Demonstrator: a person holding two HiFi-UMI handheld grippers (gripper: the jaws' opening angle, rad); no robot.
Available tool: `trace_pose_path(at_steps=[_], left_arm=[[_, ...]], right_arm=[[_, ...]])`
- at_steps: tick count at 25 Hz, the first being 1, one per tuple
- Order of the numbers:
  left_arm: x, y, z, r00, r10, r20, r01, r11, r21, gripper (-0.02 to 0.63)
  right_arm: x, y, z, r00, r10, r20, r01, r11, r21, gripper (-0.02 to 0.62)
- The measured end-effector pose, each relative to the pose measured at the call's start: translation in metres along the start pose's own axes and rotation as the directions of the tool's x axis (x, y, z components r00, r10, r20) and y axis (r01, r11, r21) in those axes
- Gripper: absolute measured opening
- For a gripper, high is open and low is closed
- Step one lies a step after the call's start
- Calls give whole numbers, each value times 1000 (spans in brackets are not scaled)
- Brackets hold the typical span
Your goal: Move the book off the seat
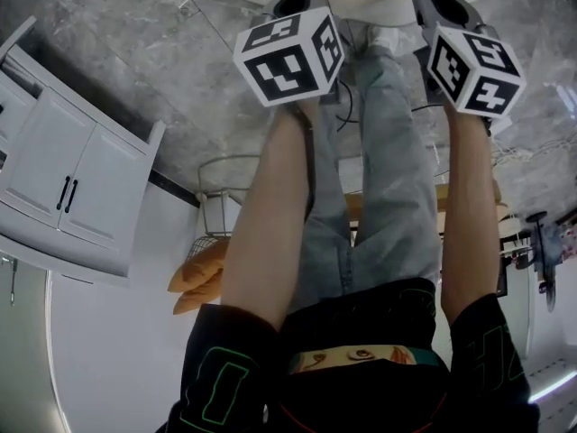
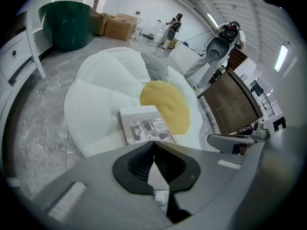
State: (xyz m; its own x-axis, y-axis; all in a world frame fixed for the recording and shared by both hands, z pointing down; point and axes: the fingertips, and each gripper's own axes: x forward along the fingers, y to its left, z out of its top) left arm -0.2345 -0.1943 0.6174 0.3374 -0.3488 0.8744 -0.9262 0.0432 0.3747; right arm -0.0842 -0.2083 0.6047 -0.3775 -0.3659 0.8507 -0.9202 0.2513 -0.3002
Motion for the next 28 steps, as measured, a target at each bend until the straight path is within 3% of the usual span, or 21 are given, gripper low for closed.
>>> trace_pose_path(at_steps=[2,4,7,9,12,14,19,21,23,26,28], left_arm=[[14,9,-3,1000,3,-24,-2,1000,13,12],[30,15,-9,998,-12,-63,13,1000,15,14],[55,28,-19,992,-17,-129,12,999,-33,14],[68,36,-24,987,-7,-158,-2,998,-58,26],[81,43,-27,985,-22,-171,14,999,-49,189],[91,48,-33,980,-51,-190,39,997,-66,257],[104,45,-43,958,-203,-201,163,966,-201,276],[107,37,-51,945,-241,-223,201,962,-187,276],[115,35,-57,939,-229,-257,198,970,-139,276],[122,38,-52,940,-210,-269,183,975,-125,271],[114,41,-47,944,-207,-257,179,976,-126,233]], right_arm=[[18,-1,-9,1000,6,-22,-6,1000,-3,5],[38,-1,-20,997,26,-72,-25,1000,16,174],[66,-6,-31,990,34,-135,-30,999,25,176],[80,-10,-32,988,31,-151,-32,999,-4,214],[100,-19,-36,984,25,-178,-31,999,-36,257],[115,-25,-37,981,13,-196,-25,998,-56,270],[134,-24,-47,969,32,-244,-47,997,-55,275],[132,-23,-51,969,47,-242,-58,997,-42,275],[132,-23,-53,973,62,-221,-67,998,-17,275],[134,-26,-49,979,59,-196,-55,998,28,273],[131,-21,-50,974,64,-217,-47,995,83,273]])
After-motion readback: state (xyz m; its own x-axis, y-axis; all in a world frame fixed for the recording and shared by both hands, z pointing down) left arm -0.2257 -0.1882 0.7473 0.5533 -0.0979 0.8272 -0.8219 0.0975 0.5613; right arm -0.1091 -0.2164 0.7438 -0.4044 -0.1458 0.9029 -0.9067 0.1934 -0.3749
